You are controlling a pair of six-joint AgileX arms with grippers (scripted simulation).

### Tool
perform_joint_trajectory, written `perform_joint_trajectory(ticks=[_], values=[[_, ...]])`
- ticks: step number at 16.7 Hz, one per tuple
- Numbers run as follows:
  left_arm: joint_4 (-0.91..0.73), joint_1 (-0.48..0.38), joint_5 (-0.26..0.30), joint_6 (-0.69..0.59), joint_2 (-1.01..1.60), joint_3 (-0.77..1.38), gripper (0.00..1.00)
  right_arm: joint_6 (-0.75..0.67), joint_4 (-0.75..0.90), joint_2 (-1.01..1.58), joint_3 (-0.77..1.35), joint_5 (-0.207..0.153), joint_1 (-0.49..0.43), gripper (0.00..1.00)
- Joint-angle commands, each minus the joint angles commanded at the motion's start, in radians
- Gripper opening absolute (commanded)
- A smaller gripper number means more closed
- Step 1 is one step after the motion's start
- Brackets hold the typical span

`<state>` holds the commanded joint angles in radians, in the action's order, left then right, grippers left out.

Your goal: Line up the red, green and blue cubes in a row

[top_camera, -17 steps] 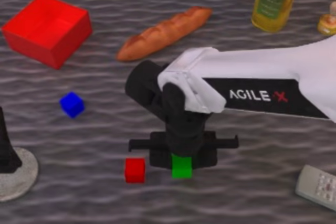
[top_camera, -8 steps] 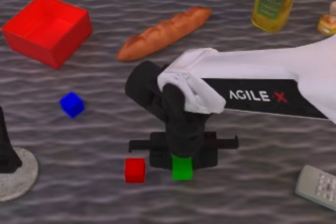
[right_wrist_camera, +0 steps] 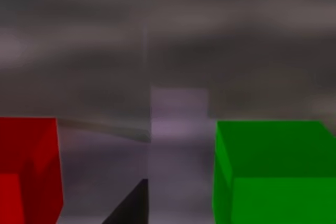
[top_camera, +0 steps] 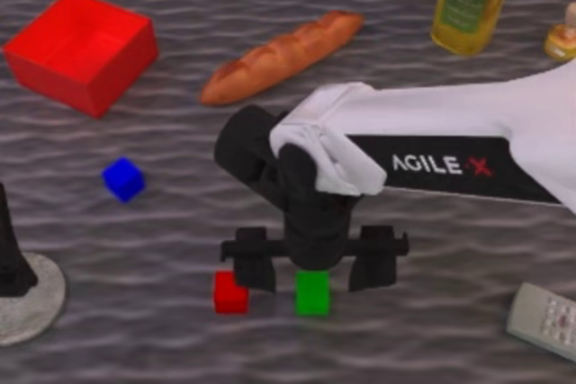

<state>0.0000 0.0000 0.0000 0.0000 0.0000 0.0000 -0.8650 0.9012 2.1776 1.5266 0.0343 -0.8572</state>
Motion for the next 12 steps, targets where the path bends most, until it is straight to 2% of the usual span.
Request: perform_joint_trajectory(ticks=[8,12], values=[[0.000,0.000,0.000,0.000,0.000,0.000,1.00,-0.001,0.004,-0.002,0.003,0.000,0.001,1.00],[0.000,0.000,0.000,0.000,0.000,0.000,1.00,-0.002,0.110,-0.034,0.072,-0.001,-0.007,1.00]])
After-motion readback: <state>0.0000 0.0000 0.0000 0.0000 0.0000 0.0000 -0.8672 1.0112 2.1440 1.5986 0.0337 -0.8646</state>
